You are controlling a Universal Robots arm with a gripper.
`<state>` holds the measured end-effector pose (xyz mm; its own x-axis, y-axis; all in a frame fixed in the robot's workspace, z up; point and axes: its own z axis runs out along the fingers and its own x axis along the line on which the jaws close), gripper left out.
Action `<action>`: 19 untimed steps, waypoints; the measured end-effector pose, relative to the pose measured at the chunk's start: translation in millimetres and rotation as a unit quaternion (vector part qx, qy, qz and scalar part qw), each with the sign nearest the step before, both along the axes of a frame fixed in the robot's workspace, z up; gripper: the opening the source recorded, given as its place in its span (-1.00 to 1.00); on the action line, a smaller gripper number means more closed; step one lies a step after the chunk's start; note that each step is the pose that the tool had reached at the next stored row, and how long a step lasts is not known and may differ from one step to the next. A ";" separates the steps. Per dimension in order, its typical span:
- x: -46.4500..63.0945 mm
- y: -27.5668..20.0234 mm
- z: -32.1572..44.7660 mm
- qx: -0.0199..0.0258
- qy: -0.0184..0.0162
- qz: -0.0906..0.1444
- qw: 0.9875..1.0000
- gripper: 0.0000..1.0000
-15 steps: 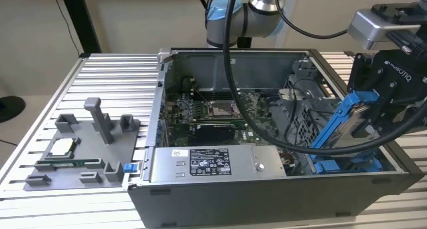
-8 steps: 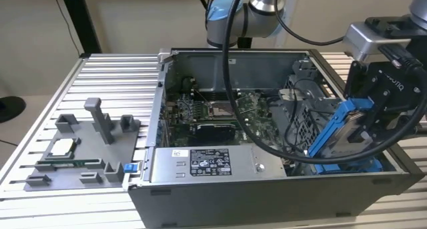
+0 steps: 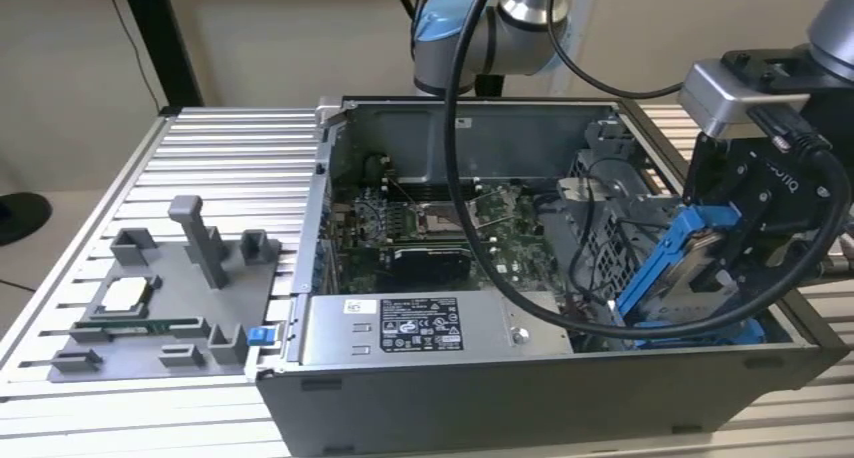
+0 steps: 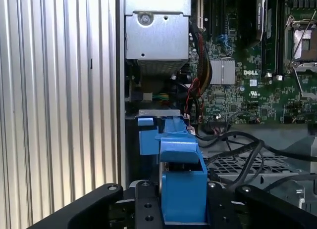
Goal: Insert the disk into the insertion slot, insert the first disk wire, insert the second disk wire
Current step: 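Insert the disk into the insertion slot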
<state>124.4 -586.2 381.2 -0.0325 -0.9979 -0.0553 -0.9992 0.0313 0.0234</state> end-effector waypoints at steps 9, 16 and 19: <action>0.0 0.0 -0.4 0.000 0.000 0.000 1.000 1.00; 0.0 0.1 -0.5 0.000 0.000 -0.001 1.000 1.00; 0.0 0.1 -0.5 0.000 0.000 -0.003 1.000 -1.00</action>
